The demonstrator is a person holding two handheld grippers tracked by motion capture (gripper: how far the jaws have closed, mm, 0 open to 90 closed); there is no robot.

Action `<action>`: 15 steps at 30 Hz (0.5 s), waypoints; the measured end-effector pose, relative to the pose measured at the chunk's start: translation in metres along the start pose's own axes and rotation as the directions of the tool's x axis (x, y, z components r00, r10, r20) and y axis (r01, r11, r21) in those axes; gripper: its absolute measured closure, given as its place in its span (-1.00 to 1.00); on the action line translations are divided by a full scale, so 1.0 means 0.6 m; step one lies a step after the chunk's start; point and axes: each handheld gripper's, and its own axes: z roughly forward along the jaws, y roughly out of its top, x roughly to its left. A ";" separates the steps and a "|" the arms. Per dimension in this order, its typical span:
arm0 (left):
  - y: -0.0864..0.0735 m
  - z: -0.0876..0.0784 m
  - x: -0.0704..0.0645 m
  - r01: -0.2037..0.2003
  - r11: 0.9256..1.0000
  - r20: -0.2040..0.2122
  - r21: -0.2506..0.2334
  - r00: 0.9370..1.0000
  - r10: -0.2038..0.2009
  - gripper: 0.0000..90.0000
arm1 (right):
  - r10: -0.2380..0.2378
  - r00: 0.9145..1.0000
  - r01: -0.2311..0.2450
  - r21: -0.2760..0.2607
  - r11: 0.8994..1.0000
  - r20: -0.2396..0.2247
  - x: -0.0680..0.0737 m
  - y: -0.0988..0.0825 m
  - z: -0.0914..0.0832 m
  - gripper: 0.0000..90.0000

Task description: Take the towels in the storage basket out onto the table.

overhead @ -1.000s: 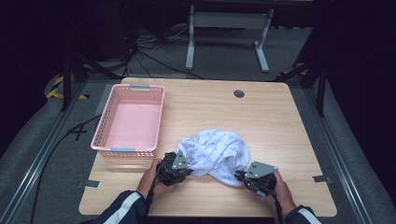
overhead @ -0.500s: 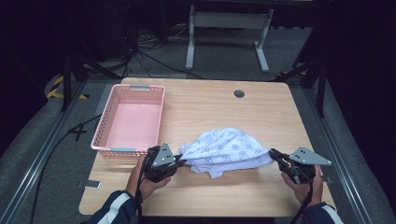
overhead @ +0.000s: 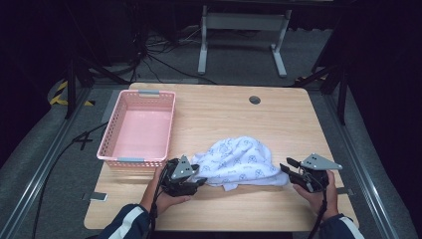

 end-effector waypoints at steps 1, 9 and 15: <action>0.000 0.000 0.000 0.000 1.000 0.000 0.000 1.000 0.000 -0.04 | 0.000 1.000 0.000 0.000 1.000 0.000 0.000 0.000 0.000 0.42; 0.007 0.048 -0.001 -0.026 0.997 0.002 0.069 1.000 0.026 -0.22 | -0.166 0.947 0.152 -0.072 0.986 -0.277 0.118 0.034 -0.014 0.56; 0.012 0.062 0.005 -0.036 0.995 0.018 0.090 0.999 0.034 0.51 | -0.231 0.897 0.259 0.025 0.966 -0.376 0.189 0.027 0.061 0.42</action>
